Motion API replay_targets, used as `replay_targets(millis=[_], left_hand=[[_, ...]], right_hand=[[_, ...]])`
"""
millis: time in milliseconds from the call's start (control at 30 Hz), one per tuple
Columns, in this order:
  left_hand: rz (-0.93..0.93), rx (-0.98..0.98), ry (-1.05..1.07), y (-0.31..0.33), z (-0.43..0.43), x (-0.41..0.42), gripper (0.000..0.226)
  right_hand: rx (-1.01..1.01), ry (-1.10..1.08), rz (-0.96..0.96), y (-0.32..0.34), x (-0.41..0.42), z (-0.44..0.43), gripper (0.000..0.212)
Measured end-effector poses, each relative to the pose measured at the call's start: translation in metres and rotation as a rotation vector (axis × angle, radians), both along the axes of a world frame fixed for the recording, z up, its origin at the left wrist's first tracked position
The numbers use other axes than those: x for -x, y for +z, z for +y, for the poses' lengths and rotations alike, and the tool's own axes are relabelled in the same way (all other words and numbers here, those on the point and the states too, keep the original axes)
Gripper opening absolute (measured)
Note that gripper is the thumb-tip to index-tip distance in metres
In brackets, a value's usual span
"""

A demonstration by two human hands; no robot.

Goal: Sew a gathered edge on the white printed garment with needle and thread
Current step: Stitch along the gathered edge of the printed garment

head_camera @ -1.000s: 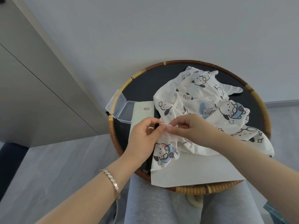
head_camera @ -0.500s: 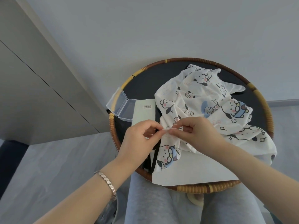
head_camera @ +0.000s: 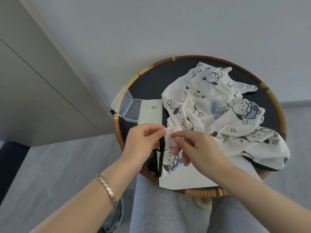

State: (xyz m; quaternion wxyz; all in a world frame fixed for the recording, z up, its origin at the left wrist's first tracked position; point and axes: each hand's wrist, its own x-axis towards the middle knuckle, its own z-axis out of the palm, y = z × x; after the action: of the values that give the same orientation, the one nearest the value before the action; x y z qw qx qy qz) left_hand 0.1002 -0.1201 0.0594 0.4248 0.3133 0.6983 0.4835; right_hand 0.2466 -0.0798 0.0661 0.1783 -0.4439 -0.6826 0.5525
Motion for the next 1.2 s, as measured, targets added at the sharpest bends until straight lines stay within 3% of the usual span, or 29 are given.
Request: replay_targets(millis=[700,900,1067,1200], left_hand=[[0.061,-0.065,0.025,0.004,-0.002,-0.007,0.014],[0.218,-0.138,-0.011,0.001,-0.008,-0.011,0.016],[0.313,-0.212,-0.057,0.001,-0.015,-0.017,0.015],[0.152,-0.162,0.045,0.000,-0.012,-0.019,0.018]], right_hand=[[0.012,0.011,-0.139,0.001,0.004,-0.001,0.024],[0.008,0.010,-0.137,0.001,0.006,0.000,0.024],[0.164,-0.039,0.017,0.003,0.008,-0.003,0.023],[0.332,-0.111,0.170,0.008,0.007,-0.001,0.019]])
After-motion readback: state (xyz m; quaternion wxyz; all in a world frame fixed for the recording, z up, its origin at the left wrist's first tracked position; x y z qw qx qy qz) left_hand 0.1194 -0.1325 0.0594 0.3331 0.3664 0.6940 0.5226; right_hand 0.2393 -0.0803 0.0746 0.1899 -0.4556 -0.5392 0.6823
